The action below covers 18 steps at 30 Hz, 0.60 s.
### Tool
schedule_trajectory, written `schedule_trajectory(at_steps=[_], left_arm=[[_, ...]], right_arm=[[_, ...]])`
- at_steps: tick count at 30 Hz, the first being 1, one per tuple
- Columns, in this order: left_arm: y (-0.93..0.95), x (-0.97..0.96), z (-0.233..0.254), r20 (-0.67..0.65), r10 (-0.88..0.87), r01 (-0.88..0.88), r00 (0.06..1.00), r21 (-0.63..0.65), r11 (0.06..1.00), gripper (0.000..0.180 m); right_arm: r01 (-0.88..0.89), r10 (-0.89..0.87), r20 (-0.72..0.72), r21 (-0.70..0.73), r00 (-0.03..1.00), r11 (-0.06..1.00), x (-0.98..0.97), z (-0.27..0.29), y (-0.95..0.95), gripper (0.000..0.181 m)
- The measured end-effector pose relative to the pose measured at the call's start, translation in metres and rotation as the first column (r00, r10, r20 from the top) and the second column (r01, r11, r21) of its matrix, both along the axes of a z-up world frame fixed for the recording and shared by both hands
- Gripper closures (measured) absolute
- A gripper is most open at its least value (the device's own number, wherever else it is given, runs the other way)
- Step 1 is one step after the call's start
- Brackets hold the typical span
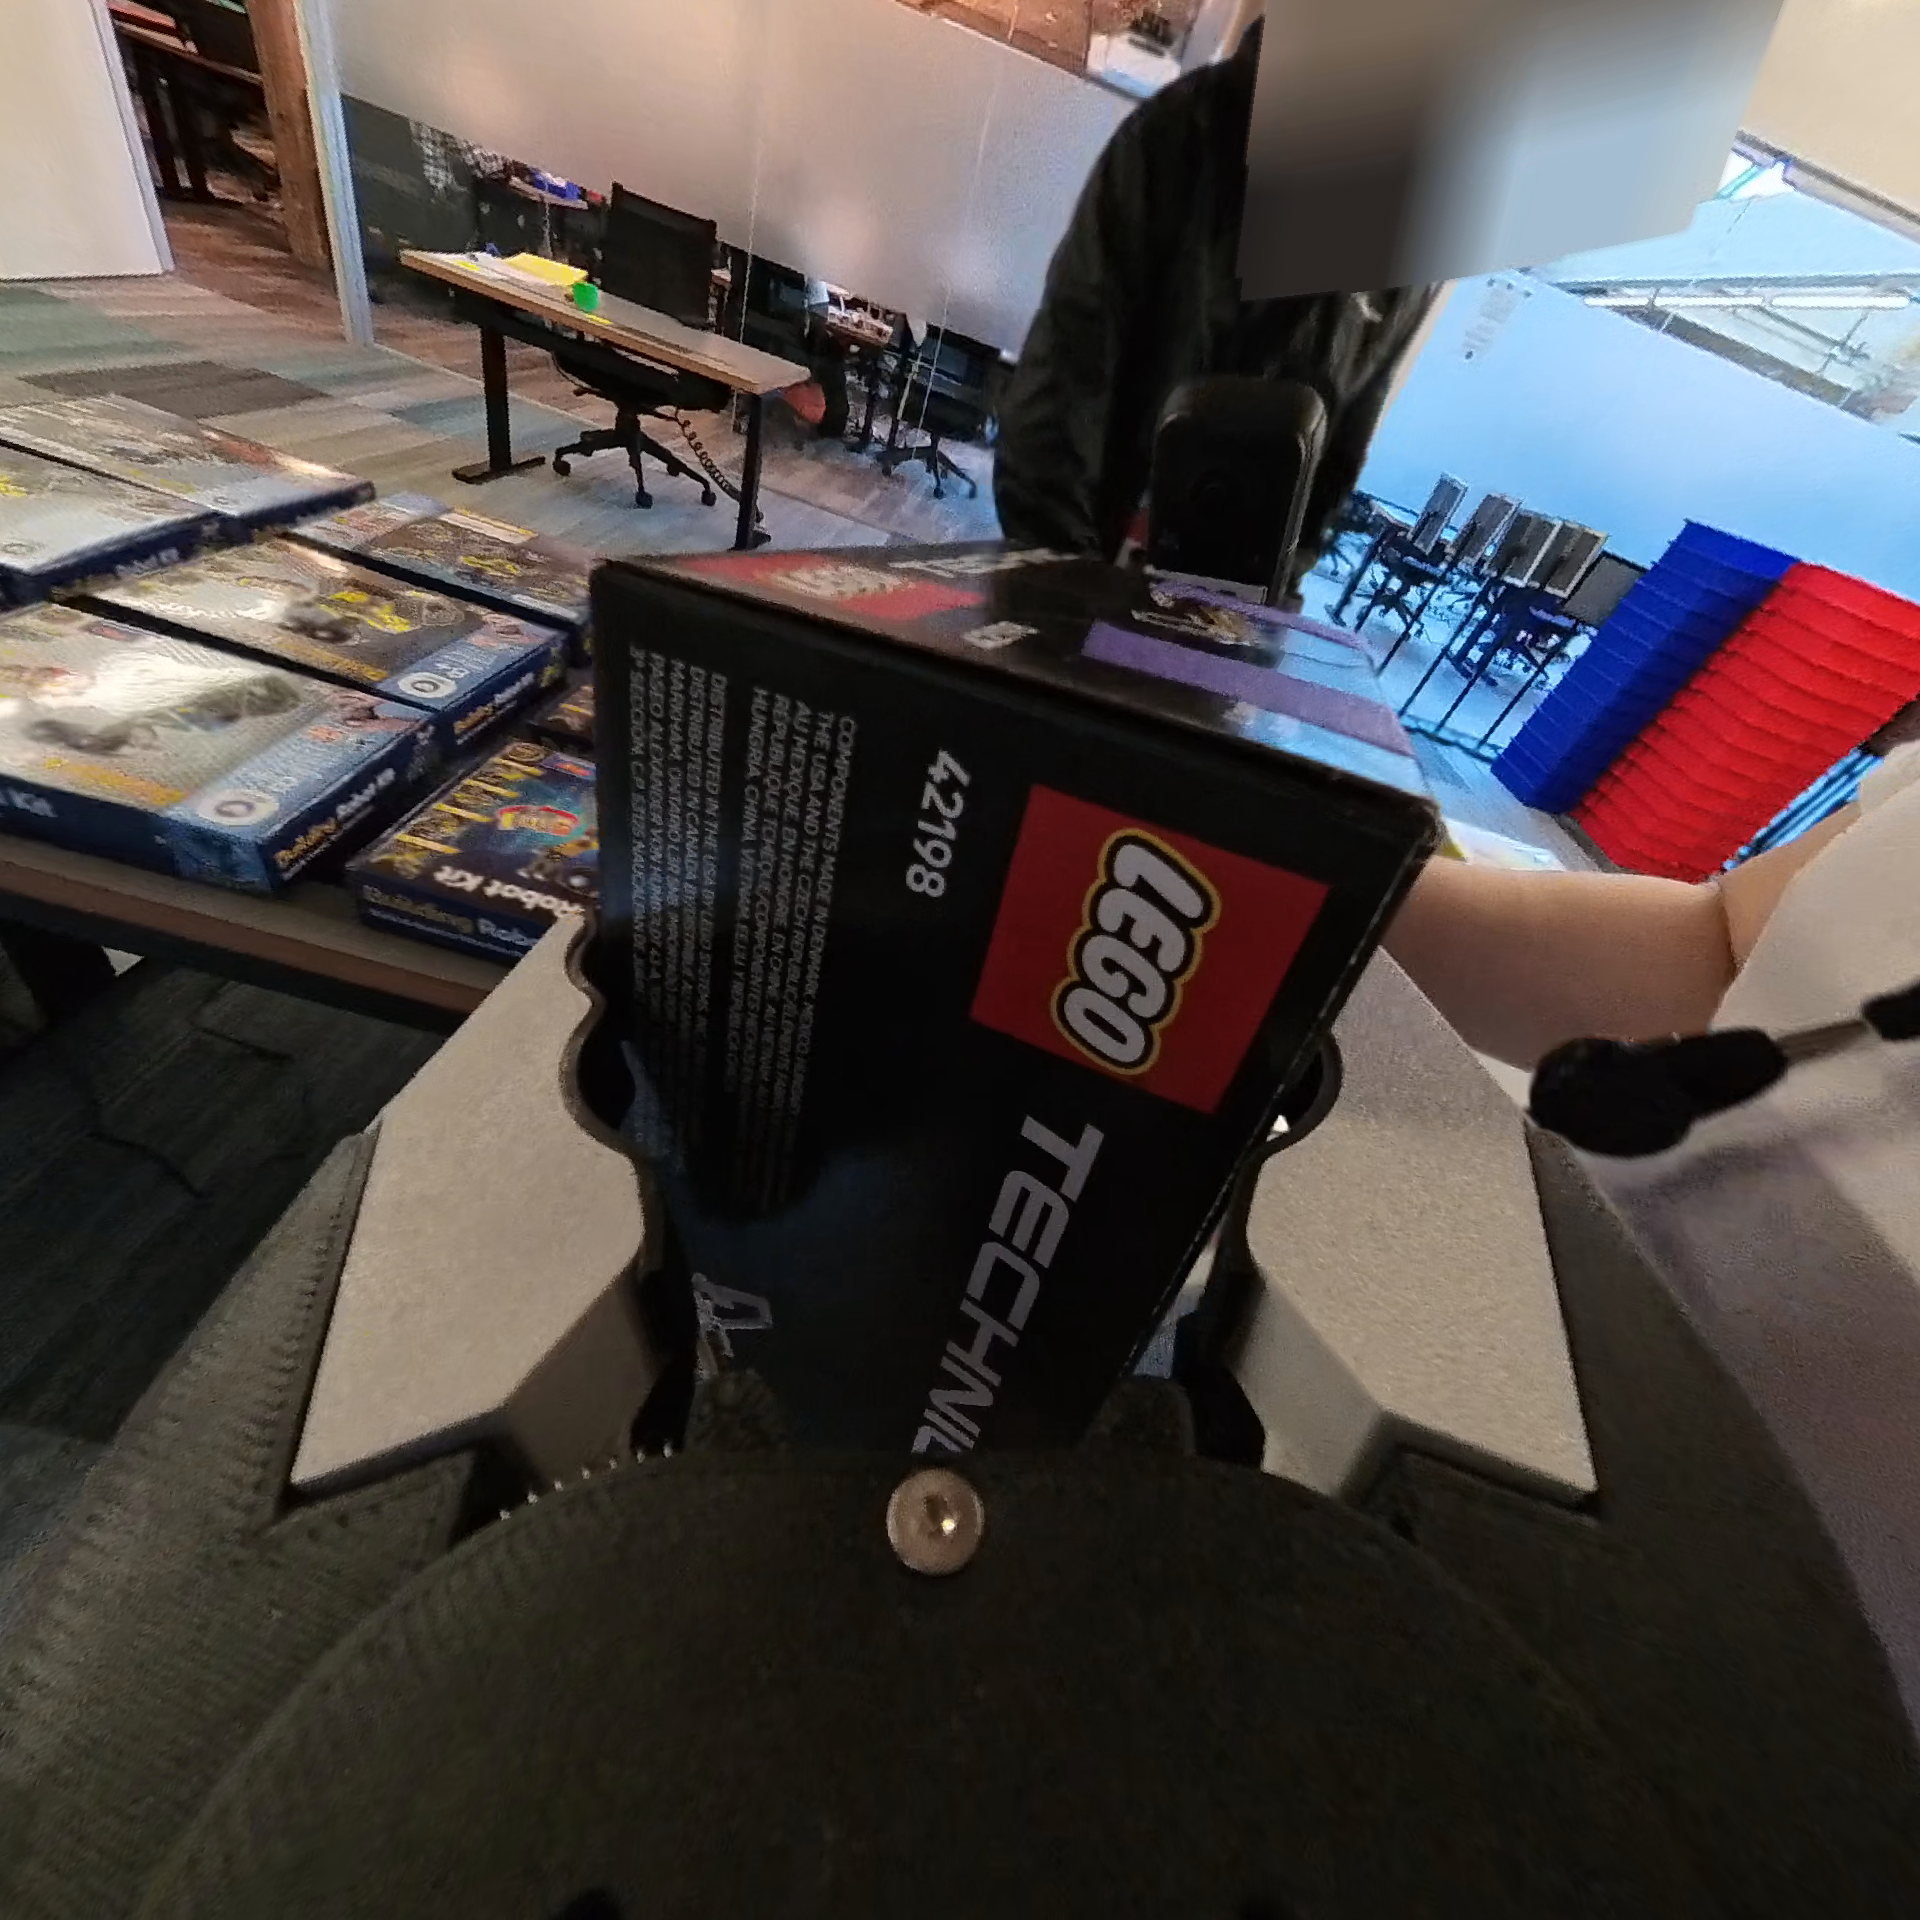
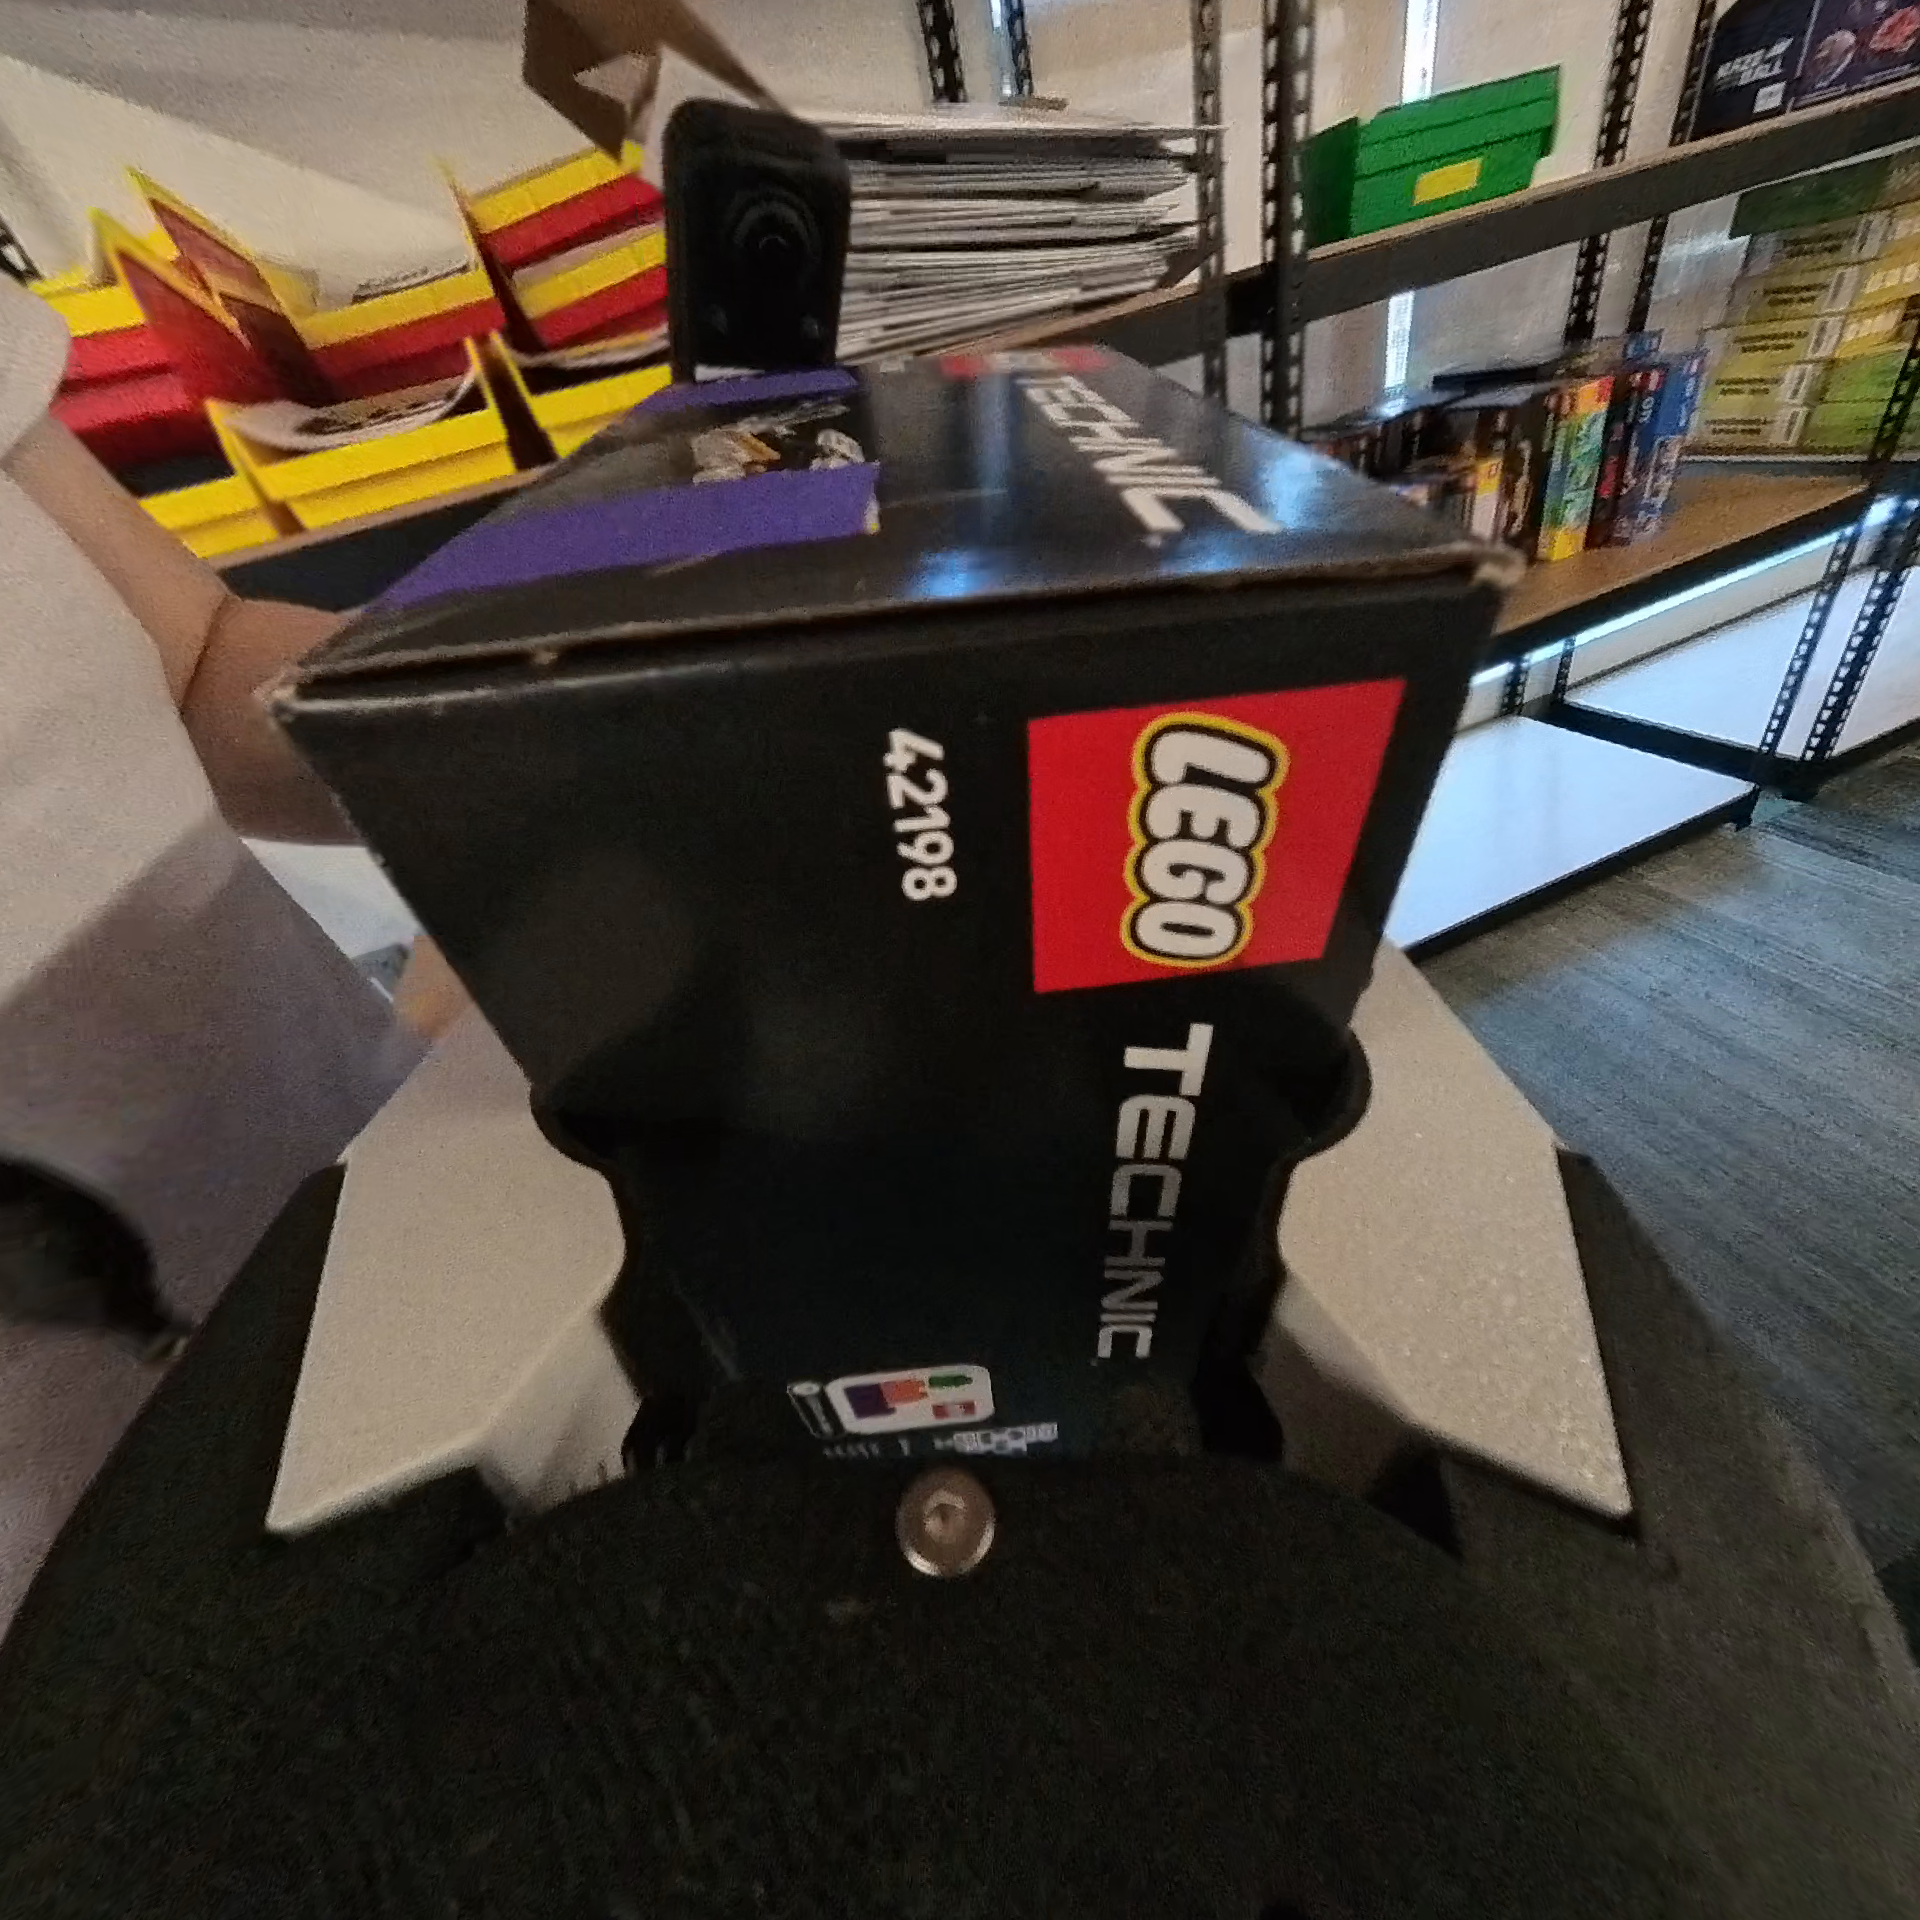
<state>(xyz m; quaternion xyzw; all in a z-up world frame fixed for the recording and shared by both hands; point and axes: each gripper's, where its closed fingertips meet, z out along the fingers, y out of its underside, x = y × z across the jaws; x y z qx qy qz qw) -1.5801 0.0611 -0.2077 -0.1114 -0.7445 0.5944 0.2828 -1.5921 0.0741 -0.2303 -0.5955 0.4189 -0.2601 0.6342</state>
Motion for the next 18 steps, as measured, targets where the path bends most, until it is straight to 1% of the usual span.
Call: schedule_trajectory(at_steps=[3, 6, 12, 15, 16, 18], left_arm=[[-0.035, 0.039, -0.001, 0.009, -0.025, 0.025, 1.000, 0.002, 1.000, 0.053], [-0.072, 0.079, -0.001, -0.021, -0.053, 0.053, 0.998, -0.008, 0.999, 0.052], [-0.136, 0.166, -0.004, -0.003, -0.141, 0.141, 0.990, -0.019, 0.990, 0.052], [-0.168, 0.217, -0.004, -0.010, -0.197, 0.197, 0.980, 0.016, 0.980, 0.052], [-0.177, 0.233, -0.004, 0.001, -0.219, 0.219, 0.976, 0.027, 0.975, 0.052], [-0.195, 0.267, -0.004, 0.038, -0.255, 0.254, 0.966, 0.023, 0.967, 0.052]], right_arm=[[0.022, -0.022, 0.010, -0.001, 1.000, 1.000, 0.039, 0.001, -0.035, 0.044], [0.066, -0.067, 0.018, 0.021, 0.998, 0.998, 0.080, 0.002, -0.071, 0.044], [0.151, -0.151, 0.039, 0.009, 0.988, 0.988, 0.167, 0.002, -0.138, 0.044], [0.204, -0.207, 0.061, 0.046, 0.976, 0.978, 0.218, 0.009, -0.172, 0.045], [0.220, -0.224, 0.069, 0.060, 0.972, 0.974, 0.235, 0.012, -0.182, 0.045], [0.244, -0.246, 0.089, 0.040, 0.965, 0.969, 0.268, 0.014, -0.201, 0.045]])
